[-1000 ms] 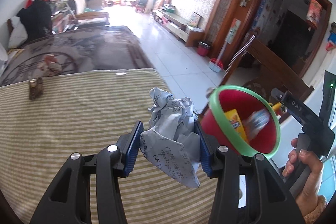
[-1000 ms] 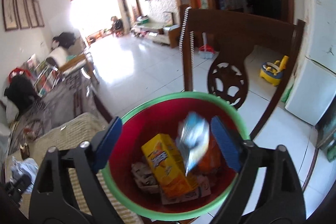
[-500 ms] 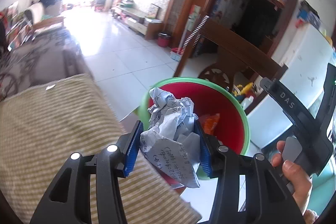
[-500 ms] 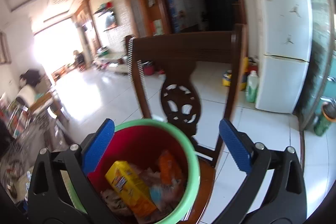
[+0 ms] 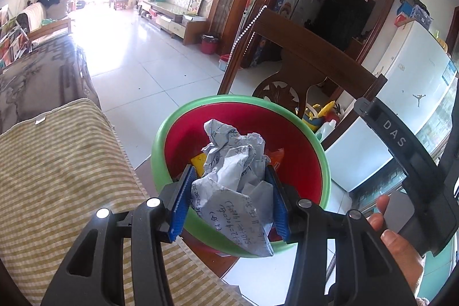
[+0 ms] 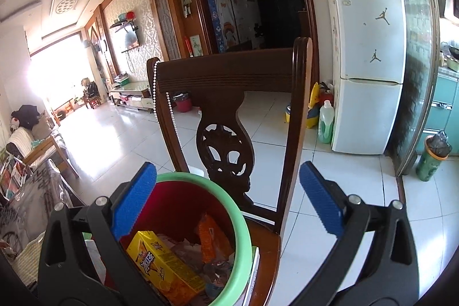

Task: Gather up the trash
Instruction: 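Open the right gripper over the red bin while the left carries the grey paper there and releases, then grasp the brown cigarette pack with the left gripper while the right moves toward crumpled paper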

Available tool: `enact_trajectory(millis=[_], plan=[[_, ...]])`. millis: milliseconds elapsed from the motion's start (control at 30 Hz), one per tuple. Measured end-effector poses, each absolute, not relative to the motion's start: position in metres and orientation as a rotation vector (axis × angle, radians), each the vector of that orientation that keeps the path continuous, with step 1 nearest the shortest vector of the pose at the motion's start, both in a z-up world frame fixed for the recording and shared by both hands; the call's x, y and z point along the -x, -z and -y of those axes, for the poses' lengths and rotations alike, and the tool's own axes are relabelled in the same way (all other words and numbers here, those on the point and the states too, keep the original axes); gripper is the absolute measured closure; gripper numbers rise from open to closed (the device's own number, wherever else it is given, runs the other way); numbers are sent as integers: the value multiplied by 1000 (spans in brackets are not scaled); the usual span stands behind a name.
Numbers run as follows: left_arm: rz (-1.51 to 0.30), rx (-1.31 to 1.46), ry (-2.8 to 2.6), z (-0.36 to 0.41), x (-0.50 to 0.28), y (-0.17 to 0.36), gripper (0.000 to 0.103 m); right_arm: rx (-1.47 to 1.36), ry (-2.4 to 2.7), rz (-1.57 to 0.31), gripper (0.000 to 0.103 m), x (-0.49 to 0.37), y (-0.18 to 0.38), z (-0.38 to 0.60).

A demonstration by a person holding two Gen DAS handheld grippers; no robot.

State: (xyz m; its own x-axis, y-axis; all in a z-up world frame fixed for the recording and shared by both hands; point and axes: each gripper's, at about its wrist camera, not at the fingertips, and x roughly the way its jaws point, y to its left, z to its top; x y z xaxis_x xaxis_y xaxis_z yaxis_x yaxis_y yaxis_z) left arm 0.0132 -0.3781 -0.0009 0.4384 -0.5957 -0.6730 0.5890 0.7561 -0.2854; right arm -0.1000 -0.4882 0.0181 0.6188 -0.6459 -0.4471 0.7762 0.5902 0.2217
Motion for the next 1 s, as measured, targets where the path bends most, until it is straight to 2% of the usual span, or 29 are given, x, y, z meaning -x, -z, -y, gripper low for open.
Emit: enact_trajectory(millis=[200,333,433,667,1000], plan=[[-837,-2,735,386,-22,-3,57,-404,854,-338,5,100,-19,487],[-825,-13,750,394,-26,-12,53,-410,860,-331,5,100,-20,486],[-815,-13,768,396,-22,-16,26,-401,857,-334,5,97,-20,484],[-781,59,709,348,-13,-23,26,-359,840,-333,5,90,-25,471],[-820,212,334,170,-7,5,26,-262,716,-370,5,65,-34,428]])
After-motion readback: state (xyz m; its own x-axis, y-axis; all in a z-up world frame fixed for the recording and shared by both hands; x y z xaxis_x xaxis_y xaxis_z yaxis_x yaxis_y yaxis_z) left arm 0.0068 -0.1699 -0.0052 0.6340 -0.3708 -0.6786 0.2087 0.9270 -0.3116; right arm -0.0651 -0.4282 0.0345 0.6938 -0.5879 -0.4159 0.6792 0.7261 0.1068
